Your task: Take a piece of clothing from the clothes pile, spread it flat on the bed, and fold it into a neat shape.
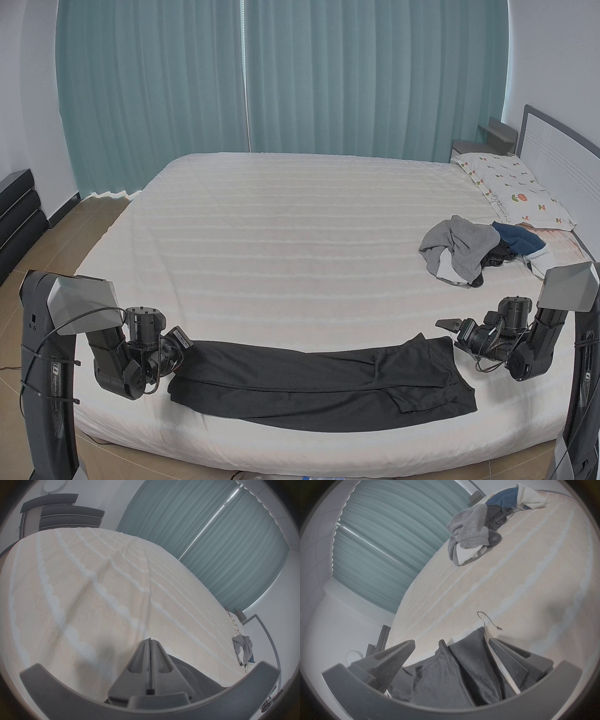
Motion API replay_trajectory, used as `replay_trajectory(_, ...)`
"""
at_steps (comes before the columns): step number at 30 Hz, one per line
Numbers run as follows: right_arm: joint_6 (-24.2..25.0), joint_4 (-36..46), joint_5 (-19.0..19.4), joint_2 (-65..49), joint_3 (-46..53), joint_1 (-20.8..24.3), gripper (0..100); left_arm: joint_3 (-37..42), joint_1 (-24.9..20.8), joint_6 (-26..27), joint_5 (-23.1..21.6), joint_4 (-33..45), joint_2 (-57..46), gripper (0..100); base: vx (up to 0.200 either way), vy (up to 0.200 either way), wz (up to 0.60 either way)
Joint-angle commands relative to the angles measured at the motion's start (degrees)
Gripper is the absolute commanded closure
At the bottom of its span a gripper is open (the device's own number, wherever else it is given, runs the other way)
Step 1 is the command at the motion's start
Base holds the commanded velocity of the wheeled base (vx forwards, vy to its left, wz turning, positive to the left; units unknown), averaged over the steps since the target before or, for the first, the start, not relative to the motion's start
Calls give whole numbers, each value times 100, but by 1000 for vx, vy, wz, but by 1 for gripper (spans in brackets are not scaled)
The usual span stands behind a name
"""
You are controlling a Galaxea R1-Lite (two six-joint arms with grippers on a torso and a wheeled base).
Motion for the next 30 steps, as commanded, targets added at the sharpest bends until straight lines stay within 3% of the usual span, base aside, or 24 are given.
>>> replay_trajectory(1, -36, -23, 45, -113, 218, 28, 0, 4, -5, -2, 4, -5, 34, 100, 0, 0, 0)
replay_trajectory(16, -159, -190, 1, 274, -28, 151, 0, -5, 4, 7, 4, -13, 34, 100, 0, 0, 0)
replay_trajectory(17, -274, -190, -8, 318, -37, 151, 100, -5, 4, 7, 4, -13, 34, 100, 0, 0, 0)
replay_trajectory(22, -520, -208, -149, 326, -11, 124, 100, -5, 4, 7, 4, -13, 34, 100, 0, 0, 0)
replay_trajectory(30, -493, -243, -228, 309, -64, -43, 100, -5, 4, 7, 4, -13, 34, 100, 0, 0, 0)
